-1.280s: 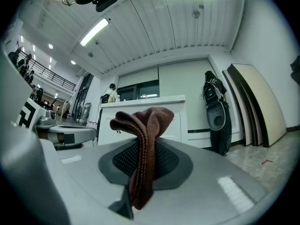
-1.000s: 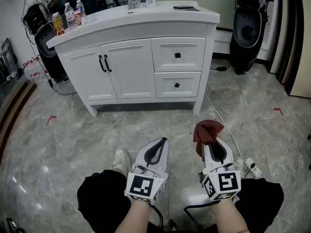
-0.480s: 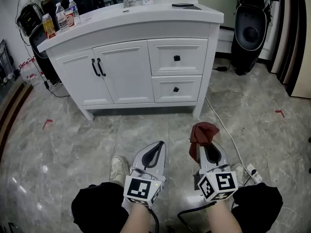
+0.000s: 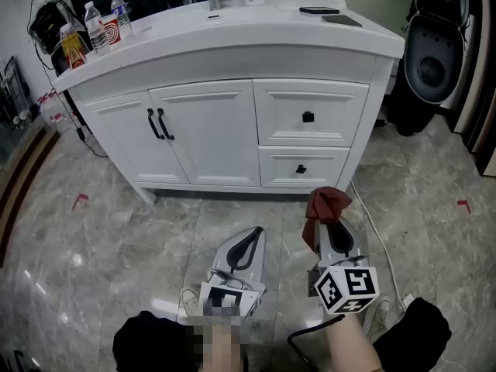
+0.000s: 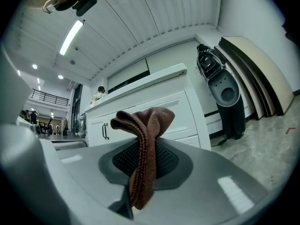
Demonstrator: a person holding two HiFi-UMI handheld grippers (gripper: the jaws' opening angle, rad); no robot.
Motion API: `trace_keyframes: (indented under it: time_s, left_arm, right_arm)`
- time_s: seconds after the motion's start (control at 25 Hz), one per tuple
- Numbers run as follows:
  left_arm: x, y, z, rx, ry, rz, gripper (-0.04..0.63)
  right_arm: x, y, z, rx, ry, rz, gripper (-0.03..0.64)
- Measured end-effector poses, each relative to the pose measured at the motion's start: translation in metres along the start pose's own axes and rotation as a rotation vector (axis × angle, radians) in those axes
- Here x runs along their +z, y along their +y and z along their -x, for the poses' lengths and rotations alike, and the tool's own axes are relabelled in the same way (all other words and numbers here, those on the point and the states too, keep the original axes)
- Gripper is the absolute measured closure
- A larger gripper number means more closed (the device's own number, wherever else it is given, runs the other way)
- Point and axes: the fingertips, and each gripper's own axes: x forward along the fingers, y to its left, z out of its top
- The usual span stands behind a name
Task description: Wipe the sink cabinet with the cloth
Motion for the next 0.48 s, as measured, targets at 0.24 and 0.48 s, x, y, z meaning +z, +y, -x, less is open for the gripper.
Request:
trace_keyframes:
  time_s: [0.24, 0.48]
  left_arm:
    - [0.018, 0.045, -0.044, 0.04, -0.041, -0.025, 0.595]
    - [0.038, 0.089, -0.078, 0.078, -0.067, -0.038, 0.595]
  right_arm:
    - [0.018, 0.01, -0.074, 0.081, -0.016, 0.065, 0.526]
    - [0.05, 0.022, -0.152, 0.157, -0.045, 0.097, 0.526]
